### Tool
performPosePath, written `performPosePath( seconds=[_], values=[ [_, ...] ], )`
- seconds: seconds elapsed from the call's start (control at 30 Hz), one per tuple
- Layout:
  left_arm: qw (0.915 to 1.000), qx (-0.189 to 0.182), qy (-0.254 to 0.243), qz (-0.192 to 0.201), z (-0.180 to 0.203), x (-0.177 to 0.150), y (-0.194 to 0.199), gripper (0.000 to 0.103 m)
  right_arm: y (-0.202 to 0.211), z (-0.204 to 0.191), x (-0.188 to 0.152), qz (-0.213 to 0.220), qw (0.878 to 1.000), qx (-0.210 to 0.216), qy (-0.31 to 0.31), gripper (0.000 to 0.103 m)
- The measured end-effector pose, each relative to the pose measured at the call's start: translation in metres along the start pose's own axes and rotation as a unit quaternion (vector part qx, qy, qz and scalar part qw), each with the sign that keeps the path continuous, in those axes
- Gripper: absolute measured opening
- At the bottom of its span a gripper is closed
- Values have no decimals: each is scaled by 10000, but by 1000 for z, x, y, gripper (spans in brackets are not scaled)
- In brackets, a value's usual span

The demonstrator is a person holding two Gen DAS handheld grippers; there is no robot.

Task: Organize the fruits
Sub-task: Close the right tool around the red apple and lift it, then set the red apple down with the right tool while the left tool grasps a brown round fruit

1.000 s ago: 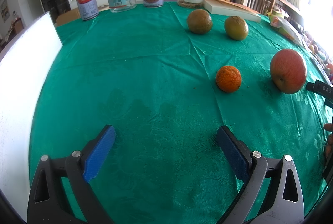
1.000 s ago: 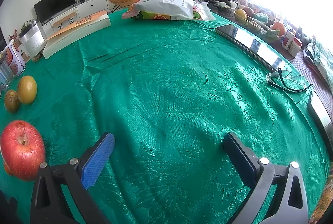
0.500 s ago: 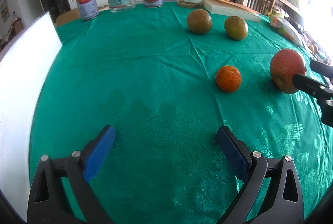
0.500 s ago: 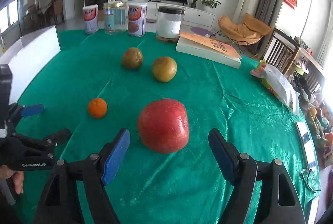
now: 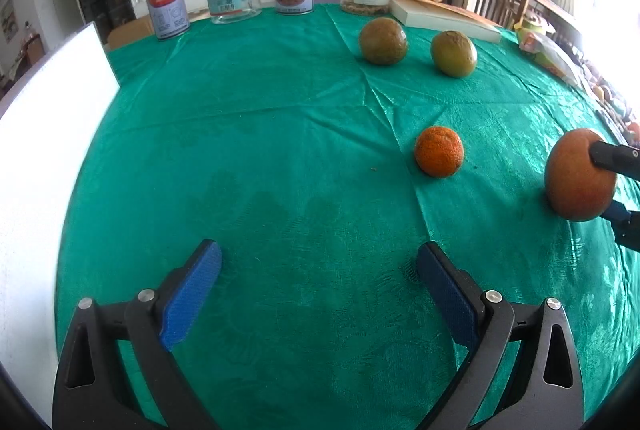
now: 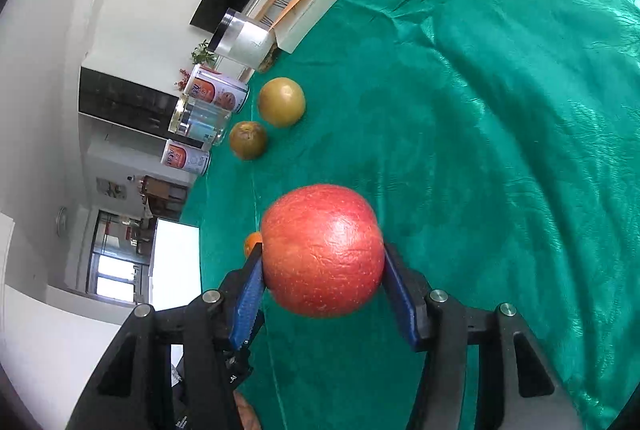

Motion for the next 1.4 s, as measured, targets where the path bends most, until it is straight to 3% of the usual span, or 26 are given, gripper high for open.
performPosePath(
  seconds=[0.17, 0.27, 0.3, 0.33, 0.37, 0.43, 0.5, 0.67, 0.77, 0.9, 1.03, 1.13, 1.27, 1.4],
  values=[
    [10000, -1, 0, 0, 0, 0, 0, 99, 20, -9, 7, 180, 9986, -377, 327, 57],
    [10000, -3, 1, -1, 0, 0, 0, 99, 30, -32, 1, 270, 9914, -777, 1019, 58],
    [10000, -2, 1, 0, 0, 0, 0, 99, 35, -40, -5, 384, 9854, -1003, 1320, 68],
    [10000, -3, 1, 0, 0, 0, 0, 99, 41, -48, -12, 500, 9767, -1270, 1653, 89],
    [10000, -3, 1, -1, 0, 0, 0, 99, 46, -54, -23, 563, 9644, -1586, 2038, 99],
    [10000, -1, 0, -1, 0, 0, 0, 99, 45, -55, -43, 465, 9319, -2326, 2743, 103],
    [10000, 1, -1, -1, 0, 0, 0, 99, 38, -42, -56, 167, 9120, -2782, 3010, 103],
    [10000, -32, 4, -4, 0, 0, 0, 99, 35, -13, -68, -65, 9194, -2797, 2765, 103],
    [10000, -65, -21, 1, 1, 0, 0, 99, 31, -1, -73, 47, 9196, -2882, 2668, 103],
    [9975, -462, -405, -341, 6, 9, 2, 99, 28, -3, -73, 54, 9142, -3022, 2700, 103],
    [9922, -1164, 309, -330, -4, 63, 2, 99, 25, -3, -73, 86, 9121, -3063, 2724, 103],
    [9868, -1395, 618, -551, -2, 115, -25, 99, 24, -4, -72, 112, 9115, -3063, 2741, 103],
    [9886, -1144, 723, -661, 11, 159, -64, 98, 23, -4, -71, 122, 9112, -3054, 2763, 103],
    [9903, -1025, 680, -641, 28, 178, -87, 97, 21, -4, -70, 131, 9108, -3051, 2779, 103]
  ],
)
Point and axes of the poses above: each gripper's, at about its wrist camera, not at the fingertips, and y roughly against the way its jaws point, z to its right, x to its top, the point moved 1 cm from there along -y, roughly the way its jaws point, and after that the axes turned 11 degrees about x, right-handed, at the moved point
